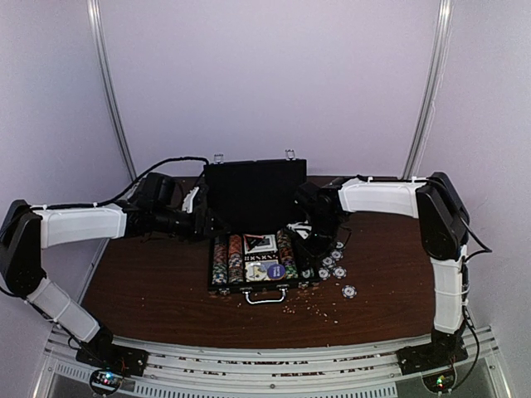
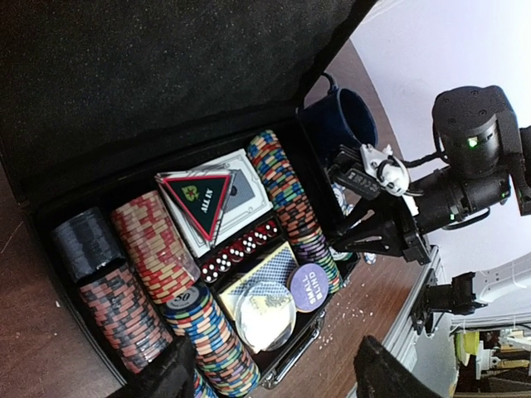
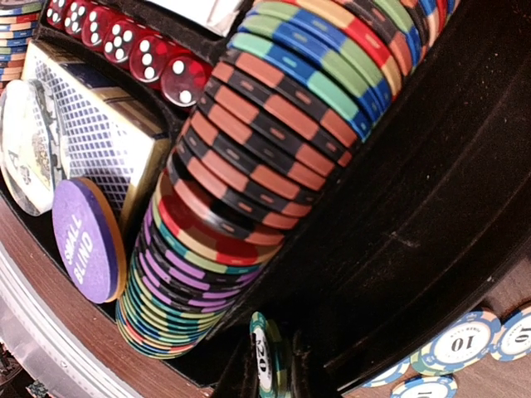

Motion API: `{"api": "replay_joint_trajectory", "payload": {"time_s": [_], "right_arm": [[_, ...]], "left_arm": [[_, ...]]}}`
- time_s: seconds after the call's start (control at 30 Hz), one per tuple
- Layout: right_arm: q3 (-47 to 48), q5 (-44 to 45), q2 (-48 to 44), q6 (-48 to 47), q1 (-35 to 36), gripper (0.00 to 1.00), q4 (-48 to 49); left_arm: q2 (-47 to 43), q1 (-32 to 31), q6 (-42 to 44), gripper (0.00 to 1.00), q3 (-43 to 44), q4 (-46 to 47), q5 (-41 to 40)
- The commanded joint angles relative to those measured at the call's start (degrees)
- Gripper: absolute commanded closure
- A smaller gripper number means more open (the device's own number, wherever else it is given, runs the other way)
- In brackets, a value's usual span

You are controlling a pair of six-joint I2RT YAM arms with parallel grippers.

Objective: Pack up texas hold em set
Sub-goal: Adjust the poker chips pile in the slot.

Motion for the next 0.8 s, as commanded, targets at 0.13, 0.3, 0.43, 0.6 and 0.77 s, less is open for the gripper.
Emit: {"api": "replay_joint_trajectory", "payload": {"time_s": [0.13, 0.3, 0.43, 0.6, 0.77], "right_arm": [[-3.4, -2.4, -4.4, -0.9, 0.7, 0.91, -0.7], [-5.0, -0.7, -6.2, -3.6, 1.5, 0.94, -0.5], [-6.3, 1.5, -7.3, -4.4, 2.7, 0.96, 0.7], [-8.0, 7.5, -9.8, -6.0, 5.2, 0.97, 3.4], [-10.3, 10.5, -13.1, -7.5, 6.7, 0.98, 8.1]], "left_arm": [[-2.7, -0.2, -2.0, 0.32, -2.0, 4.0, -0.7], [-3.1, -0.2, -2.1, 0.32, -2.6, 4.5, -0.9], [-3.6, -0.2, -2.2, 0.32, -3.1, 4.4, -1.5], [-5.4, -0.2, -1.8, 0.32, -3.4, 3.1, -3.8], [-6.7, -0.2, -1.3, 0.32, -3.8, -0.3, -7.2]]}}
